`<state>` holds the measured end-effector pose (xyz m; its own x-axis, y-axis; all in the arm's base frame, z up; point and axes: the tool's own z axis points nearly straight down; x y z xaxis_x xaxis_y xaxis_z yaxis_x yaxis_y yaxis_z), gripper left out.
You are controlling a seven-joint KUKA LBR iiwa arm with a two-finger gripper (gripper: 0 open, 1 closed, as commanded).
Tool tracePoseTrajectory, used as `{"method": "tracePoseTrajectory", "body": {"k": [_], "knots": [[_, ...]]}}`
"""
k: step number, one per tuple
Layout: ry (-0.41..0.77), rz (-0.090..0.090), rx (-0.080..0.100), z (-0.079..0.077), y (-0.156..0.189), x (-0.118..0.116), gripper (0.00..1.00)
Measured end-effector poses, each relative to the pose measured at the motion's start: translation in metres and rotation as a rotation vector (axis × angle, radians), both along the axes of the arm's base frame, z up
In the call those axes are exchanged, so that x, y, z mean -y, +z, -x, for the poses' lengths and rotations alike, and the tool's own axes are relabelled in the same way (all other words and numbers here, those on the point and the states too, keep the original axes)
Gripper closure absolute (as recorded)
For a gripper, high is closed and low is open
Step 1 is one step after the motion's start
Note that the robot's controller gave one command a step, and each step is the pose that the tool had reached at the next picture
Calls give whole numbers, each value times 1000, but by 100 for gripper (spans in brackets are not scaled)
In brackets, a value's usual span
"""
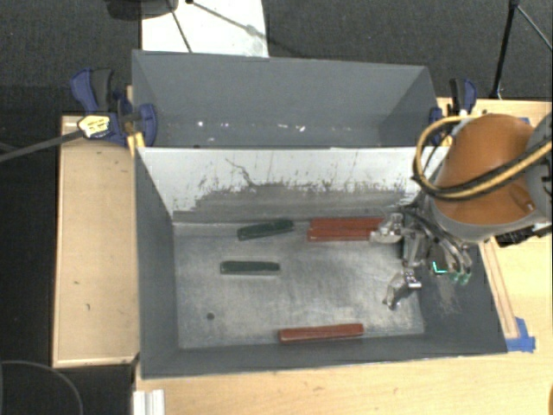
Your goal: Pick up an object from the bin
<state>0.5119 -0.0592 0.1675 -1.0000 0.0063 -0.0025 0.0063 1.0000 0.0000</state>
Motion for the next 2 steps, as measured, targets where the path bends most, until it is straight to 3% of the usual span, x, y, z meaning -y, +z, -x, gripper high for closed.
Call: {"method": "tracePoseTrajectory", "body": {"k": [1,2], "knots": [[87,1,5,5,-37,-9,0],[213,0,2,-12,-70,-6,0]]}}
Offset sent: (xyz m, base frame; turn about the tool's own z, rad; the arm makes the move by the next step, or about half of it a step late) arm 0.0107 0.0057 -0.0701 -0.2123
